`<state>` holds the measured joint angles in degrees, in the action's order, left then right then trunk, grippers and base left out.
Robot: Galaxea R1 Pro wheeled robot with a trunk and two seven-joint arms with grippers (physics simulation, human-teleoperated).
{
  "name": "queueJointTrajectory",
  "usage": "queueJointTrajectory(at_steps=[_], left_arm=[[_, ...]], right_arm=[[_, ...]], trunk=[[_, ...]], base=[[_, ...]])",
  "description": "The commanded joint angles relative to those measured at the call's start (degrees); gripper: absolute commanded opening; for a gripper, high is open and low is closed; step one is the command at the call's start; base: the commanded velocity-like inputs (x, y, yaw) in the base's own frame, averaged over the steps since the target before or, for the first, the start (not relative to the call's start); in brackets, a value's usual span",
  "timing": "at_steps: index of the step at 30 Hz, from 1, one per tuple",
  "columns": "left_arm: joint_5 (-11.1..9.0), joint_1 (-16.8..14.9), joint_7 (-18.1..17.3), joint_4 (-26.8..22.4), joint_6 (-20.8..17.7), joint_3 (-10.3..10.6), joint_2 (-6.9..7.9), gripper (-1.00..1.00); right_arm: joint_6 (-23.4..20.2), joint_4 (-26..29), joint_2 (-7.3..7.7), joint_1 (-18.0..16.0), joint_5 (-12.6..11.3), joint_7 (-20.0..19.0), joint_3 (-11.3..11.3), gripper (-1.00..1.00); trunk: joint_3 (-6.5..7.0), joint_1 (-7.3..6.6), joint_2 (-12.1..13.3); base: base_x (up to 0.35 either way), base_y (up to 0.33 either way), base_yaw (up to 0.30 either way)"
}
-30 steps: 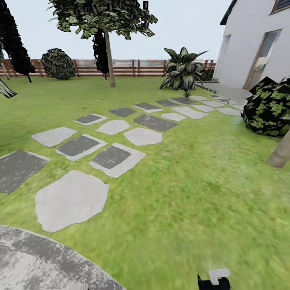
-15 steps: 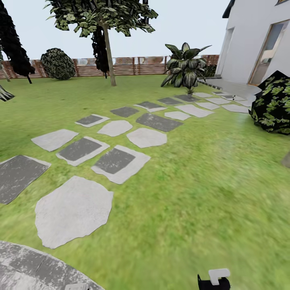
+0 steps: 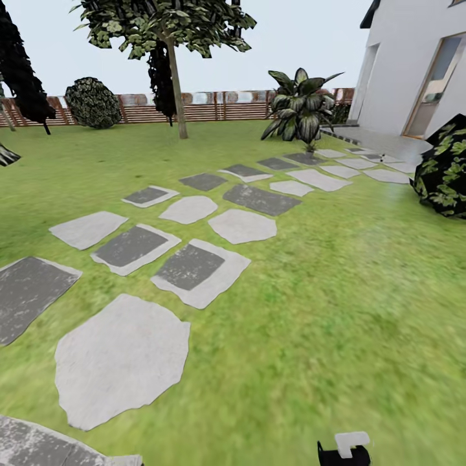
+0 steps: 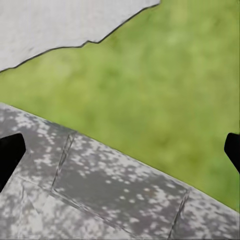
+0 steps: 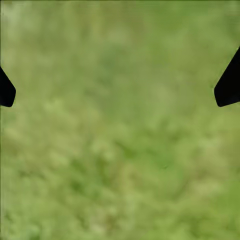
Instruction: Pick up the pesticide atomizer in the garden and spray insectifuge to fully cover both potted plants in the garden.
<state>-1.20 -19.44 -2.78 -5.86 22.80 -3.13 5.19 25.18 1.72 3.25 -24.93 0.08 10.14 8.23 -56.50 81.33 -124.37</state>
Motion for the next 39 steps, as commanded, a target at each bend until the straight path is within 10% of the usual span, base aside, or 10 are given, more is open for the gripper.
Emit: queueJointTrajectory(at_steps=[1,39], left_arm=[[-0.1,0.0,-0.3,0.1,0.1,-0.3,-0.01,1.0],[-0.1,0.0,-0.3,0.1,0.1,-0.3,-0.01,1.0]], right_arm=[[0.1,0.0,0.0,0.0,0.0,0.4,0.5,1.0],[0.1,0.0,0.0,0.0,0.1,0.4,0.5,1.0]], trunk=[[-0.05,0.02,0.0],[0.95,0.02,0.0]], base=[[0.286,0.199,0.0],[0.288,0.196,0.0]])
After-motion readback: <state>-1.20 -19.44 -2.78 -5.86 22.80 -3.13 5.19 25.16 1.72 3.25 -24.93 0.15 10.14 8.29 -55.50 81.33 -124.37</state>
